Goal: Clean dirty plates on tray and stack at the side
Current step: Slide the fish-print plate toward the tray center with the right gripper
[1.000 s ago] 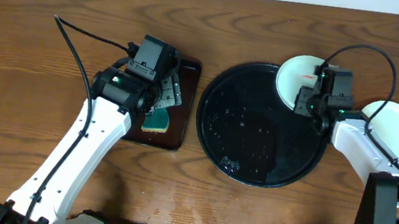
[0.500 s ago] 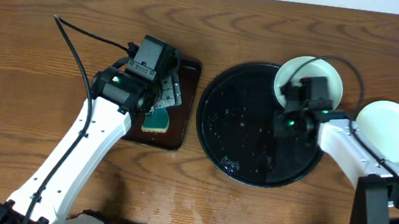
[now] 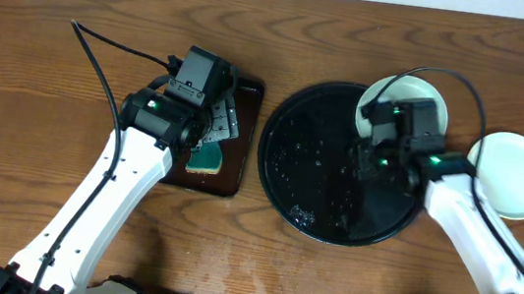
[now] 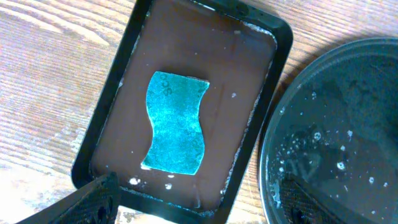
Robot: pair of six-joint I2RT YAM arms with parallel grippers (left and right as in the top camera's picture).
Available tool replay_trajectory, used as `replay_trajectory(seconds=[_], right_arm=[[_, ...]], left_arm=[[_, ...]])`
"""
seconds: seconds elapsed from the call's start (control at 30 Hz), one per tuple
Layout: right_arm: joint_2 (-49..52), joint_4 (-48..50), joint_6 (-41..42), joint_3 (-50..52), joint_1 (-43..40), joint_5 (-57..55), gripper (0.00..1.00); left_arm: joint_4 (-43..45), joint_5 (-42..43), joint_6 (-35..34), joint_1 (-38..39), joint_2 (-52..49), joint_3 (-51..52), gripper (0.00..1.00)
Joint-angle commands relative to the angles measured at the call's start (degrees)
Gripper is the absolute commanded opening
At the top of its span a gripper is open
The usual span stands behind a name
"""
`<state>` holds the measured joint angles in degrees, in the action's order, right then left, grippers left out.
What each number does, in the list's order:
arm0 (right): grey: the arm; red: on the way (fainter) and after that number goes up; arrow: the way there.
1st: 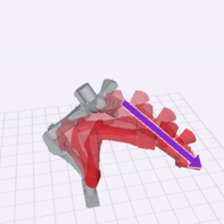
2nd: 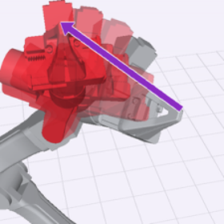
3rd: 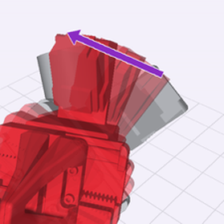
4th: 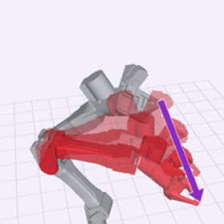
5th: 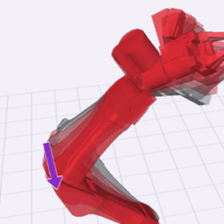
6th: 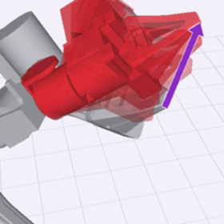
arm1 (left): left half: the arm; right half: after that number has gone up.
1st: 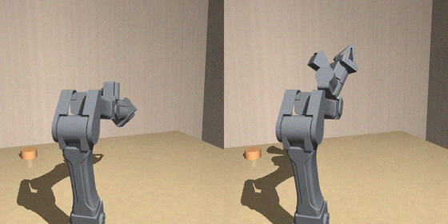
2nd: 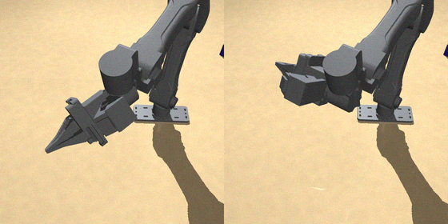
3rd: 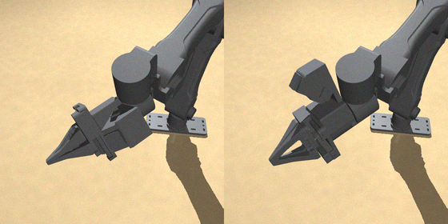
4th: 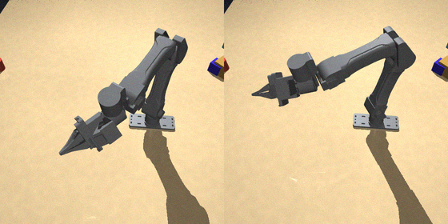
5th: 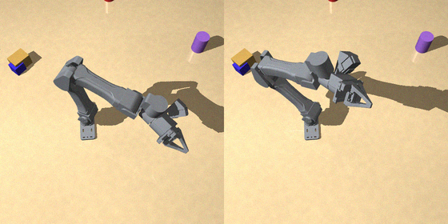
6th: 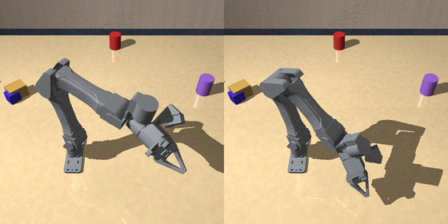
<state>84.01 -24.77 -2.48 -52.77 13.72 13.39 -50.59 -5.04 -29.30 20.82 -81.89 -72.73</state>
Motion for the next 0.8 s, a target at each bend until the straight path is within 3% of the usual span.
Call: replay_trajectory(seconds=[0.0, 0.13, 0.23, 0.53, 0.63, 0.77], right_arm=[[-0.2, -0.3, -1.3, 0.0, -0.3, -9.5, 0.45], [2.9, -0.9, 10.8, 0.1, -0.5, -13.2, 0.38], [7.1, 3.0, 10.8, 0.1, -0.3, -14.5, 0.23], [19.5, 13.5, 10.9, 0.1, -0.1, -14.9, 0.11], [20.6, 10.9, 8.5, 0.1, 0.9, -8.7, 0.05], [17.6, 3.4, -1.7, 0.0, 3.9, -0.1, 0.03]], left_arm=[[-0.1, -0.3, 0.3, -0.3, -0.1, -1.2, 0.82], [-0.1, -0.3, 0.3, -0.3, -0.1, -1.2, 0.83], [-0.1, -0.3, 0.3, -0.3, -0.1, -1.2, 0.82], [-0.1, -0.3, 0.3, -0.3, -0.1, -1.2, 0.83], [-0.1, -0.3, 0.3, -0.3, -0.1, -1.2, 0.83], [-0.1, -0.3, 0.3, -0.3, -0.1, -1.2, 0.82]])
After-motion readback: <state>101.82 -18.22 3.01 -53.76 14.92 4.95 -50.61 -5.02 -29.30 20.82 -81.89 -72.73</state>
